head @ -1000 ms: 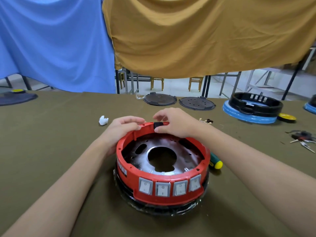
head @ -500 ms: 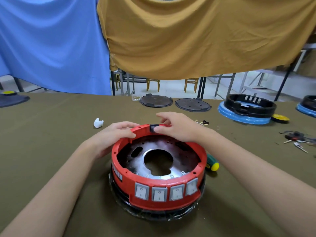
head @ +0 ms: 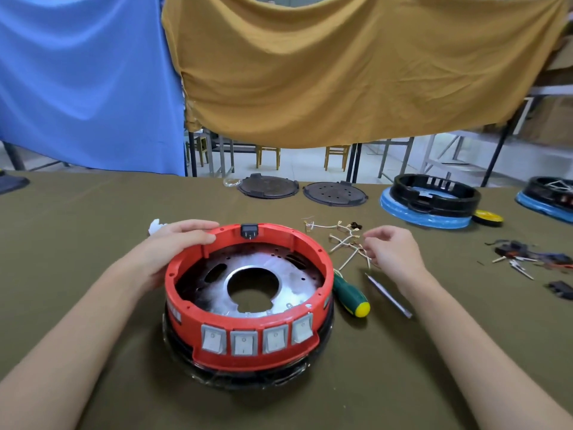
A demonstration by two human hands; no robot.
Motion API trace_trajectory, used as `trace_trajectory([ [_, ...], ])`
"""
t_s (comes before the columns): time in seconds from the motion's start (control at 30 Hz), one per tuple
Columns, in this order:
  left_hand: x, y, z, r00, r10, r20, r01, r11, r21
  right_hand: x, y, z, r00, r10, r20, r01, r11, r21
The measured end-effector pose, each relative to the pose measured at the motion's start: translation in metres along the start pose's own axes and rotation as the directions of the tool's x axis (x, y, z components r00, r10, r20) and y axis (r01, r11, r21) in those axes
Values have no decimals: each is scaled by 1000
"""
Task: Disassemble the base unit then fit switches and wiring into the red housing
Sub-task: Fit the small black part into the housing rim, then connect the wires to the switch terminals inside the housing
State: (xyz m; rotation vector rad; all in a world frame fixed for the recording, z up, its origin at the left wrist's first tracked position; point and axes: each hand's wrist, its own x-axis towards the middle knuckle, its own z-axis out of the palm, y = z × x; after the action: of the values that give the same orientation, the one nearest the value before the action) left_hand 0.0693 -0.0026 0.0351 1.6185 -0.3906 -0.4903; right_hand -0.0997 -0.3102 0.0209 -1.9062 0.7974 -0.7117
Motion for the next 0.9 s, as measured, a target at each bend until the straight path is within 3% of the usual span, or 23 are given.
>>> trace_trajectory([
  [0.13, -3, 3, -11, 993, -82, 87, 54, 957, 284, 2, 8, 1, 1000, 30, -7, -31, 995, -98],
  [0.27, -6, 3, -9, 1000, -27, 11, 21, 930, 367, 3, 16, 8, 1000, -5, -4, 3, 955, -296],
  [0.4, -5, -1, -5, 987, 79, -137, -41, 964, 262, 6, 17, 11, 999, -33, -2, 30, 933, -360],
  [0.53, -3, -7, -3, 978, 85, -189, -60, 989, 133, 6, 20, 13, 998, -56, 1, 52, 920, -389],
  [0.8, 4, -8, -4, 999, 24, 25, -23, 998, -54, 10, 22, 23, 994, -104, 22, 105, 909, -405],
  [0.9, 5, -9, -1, 998, 68, 14, -66, 991, -112, 14, 21, 30, 992, -121, 40, 127, 889, -439],
])
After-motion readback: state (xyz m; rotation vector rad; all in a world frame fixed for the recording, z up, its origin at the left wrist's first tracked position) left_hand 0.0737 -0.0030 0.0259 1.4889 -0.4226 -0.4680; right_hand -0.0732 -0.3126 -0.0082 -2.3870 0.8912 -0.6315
